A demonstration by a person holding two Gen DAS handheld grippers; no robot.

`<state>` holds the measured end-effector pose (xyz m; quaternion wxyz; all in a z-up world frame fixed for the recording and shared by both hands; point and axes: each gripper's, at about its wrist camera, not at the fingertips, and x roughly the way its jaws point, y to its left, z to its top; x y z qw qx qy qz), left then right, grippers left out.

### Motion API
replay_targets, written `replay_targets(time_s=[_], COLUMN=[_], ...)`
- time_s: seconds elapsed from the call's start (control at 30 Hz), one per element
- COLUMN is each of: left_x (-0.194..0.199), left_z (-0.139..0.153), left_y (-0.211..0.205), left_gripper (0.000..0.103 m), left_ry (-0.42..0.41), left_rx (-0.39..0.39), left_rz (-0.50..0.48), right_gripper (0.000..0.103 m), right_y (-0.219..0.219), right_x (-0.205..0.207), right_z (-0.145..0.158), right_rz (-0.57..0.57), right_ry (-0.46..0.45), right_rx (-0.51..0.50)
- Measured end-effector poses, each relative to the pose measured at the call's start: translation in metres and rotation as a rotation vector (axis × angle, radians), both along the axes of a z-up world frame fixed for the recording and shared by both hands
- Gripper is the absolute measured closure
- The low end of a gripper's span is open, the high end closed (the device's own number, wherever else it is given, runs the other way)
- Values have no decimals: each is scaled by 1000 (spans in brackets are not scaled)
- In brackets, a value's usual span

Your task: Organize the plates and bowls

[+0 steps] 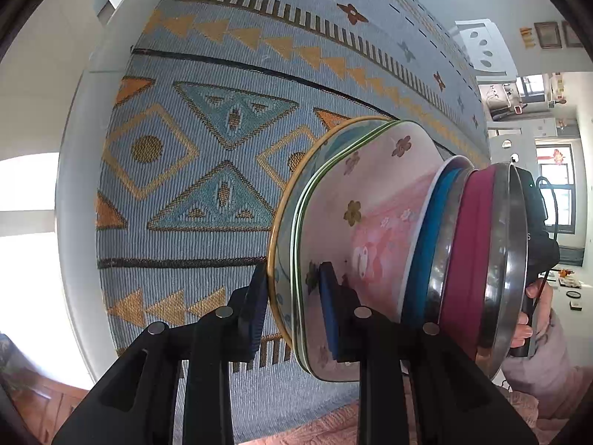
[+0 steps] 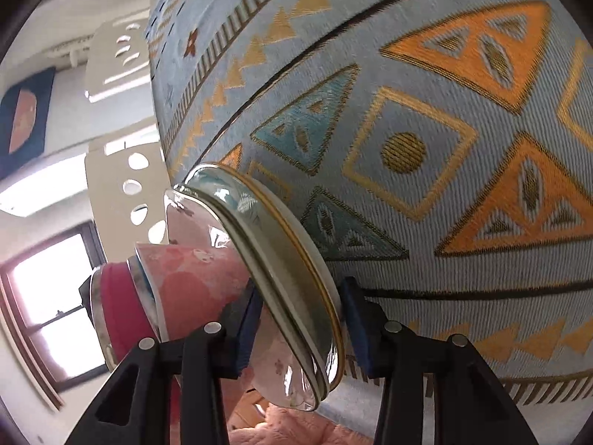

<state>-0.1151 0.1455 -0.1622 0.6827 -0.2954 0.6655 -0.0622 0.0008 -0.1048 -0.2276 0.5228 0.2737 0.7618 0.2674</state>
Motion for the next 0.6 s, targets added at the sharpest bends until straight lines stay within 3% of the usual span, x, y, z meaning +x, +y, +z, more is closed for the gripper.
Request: replay_targets(time_s=[0.6], left_x=[67], left_z=[1], left_y=[-26], left_gripper=[80], left_ry=[4], left_rx=[34], left_rz=[-119], right_gripper=[60], right_y=[-51], right_x=[13], right_z=[4], right_rz=[-124], right_ry=[0], right_rx=[-12])
